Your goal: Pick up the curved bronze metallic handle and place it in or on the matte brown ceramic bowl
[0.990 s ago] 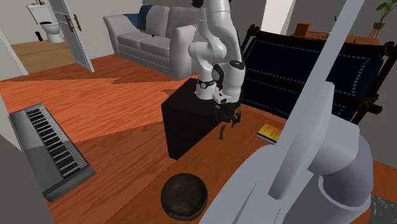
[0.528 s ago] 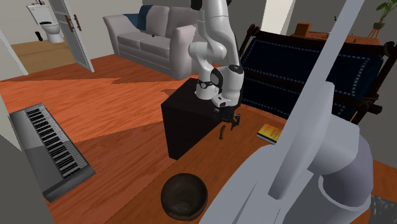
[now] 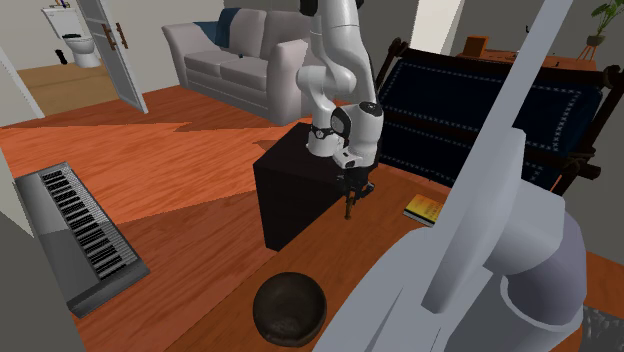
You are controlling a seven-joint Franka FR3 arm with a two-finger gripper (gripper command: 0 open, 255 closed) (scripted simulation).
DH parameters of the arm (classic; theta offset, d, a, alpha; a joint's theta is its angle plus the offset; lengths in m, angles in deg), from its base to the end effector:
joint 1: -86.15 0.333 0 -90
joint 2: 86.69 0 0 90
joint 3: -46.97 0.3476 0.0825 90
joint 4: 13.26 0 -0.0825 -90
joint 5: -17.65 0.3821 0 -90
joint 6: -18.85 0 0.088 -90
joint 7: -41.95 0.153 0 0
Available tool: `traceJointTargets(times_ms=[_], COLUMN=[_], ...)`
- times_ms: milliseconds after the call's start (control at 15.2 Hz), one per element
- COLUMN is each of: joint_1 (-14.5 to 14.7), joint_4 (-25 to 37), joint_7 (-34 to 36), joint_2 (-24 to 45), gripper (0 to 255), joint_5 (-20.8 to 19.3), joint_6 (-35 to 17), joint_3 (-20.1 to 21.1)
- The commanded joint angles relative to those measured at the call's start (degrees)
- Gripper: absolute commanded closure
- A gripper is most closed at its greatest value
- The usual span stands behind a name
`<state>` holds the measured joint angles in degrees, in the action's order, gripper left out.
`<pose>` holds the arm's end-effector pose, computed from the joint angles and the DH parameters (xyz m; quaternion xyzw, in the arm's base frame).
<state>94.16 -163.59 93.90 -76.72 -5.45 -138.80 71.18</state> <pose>0.3539 0.2439 0.1791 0.9991 0.0130 0.0192 0.0344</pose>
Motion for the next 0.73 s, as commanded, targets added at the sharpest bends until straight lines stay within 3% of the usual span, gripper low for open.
traceJointTargets(times_ms=[0,264,660], joint_1=[0.0,0.0,-1.7], joint_4=[0.0,0.0,-0.8], joint_7=[0.0,0.0,-6.8], joint_2=[0.0,0.0,-6.2], gripper=[255,255,255], joint_5=[0.0,0.0,8.9], joint_6=[0.0,0.0,4.1], joint_3=[0.0,0.0,3.4])
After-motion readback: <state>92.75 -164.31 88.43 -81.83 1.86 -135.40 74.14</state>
